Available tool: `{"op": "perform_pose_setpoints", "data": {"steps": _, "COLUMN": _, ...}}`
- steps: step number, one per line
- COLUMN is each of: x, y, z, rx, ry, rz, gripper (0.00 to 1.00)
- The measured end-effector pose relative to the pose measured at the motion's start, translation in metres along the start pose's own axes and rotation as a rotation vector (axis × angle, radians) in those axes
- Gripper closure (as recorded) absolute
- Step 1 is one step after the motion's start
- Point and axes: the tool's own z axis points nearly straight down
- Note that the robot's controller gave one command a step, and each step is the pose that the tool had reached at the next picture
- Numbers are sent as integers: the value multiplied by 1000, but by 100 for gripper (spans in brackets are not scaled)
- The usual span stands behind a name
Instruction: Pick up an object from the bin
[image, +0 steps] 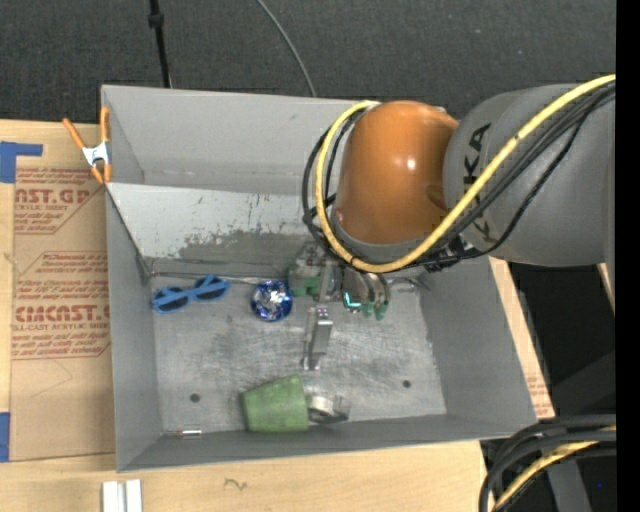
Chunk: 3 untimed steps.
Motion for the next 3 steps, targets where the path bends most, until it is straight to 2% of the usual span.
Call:
{"op": "perform_pose_setpoints", "data": {"steps": 1, "x": -53, "y": 48, "z": 131, "rx": -1, "ry": -4, "rz": -16, "gripper": 0}}
{"op": "perform_pose_setpoints", "data": {"steps": 2, "x": 10, "y": 39, "z": 58, "rx": 1, "ry": -10, "rz": -297, "gripper": 0}}
{"op": "perform_pose_setpoints", "data": {"steps": 3, "x": 50, "y": 23, "z": 105, "rx": 2, "ry": -1, "rz": -544, "gripper": 0}}
